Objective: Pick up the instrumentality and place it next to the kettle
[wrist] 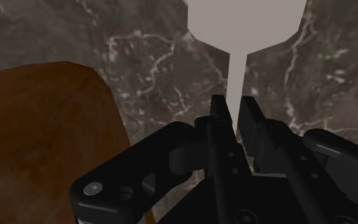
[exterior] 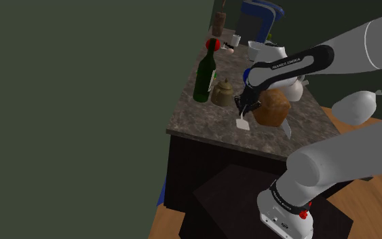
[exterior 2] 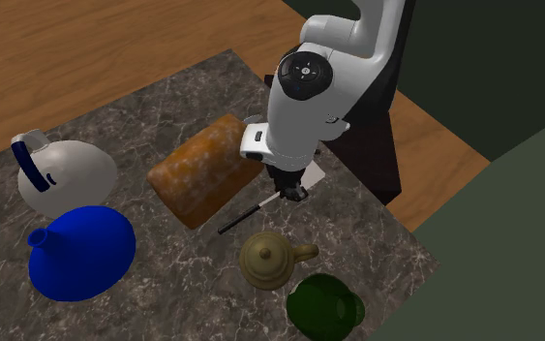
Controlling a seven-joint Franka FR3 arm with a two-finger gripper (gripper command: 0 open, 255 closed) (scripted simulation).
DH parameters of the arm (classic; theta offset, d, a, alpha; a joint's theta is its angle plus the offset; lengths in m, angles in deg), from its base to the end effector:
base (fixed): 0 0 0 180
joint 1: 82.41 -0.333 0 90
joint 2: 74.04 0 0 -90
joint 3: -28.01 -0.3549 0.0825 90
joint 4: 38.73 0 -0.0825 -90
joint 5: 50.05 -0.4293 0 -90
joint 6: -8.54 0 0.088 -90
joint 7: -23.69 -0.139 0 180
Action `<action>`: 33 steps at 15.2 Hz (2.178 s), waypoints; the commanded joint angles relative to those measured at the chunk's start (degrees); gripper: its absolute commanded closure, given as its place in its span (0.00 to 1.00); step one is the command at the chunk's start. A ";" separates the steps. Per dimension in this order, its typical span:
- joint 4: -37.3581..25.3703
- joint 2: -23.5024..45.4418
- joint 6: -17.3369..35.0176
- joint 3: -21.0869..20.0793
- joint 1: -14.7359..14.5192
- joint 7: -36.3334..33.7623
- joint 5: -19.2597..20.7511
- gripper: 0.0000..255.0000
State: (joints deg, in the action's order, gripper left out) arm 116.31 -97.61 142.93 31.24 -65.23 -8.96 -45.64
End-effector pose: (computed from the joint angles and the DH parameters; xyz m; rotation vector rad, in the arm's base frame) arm 0.3793 -0.1422 0.3342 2.8229 -1.3109 0.0846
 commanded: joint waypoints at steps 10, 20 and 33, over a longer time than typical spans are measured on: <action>-5.19 -5.09 -10.31 -0.23 -0.14 0.37 -0.39 1.00; -11.04 -7.83 -18.91 -0.44 -0.25 0.67 -0.69 1.00; -20.20 -9.05 -29.27 -0.69 -0.36 1.02 -1.00 1.00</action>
State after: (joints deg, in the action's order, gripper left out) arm 96.79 -106.39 114.62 30.56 -65.59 -7.98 -46.63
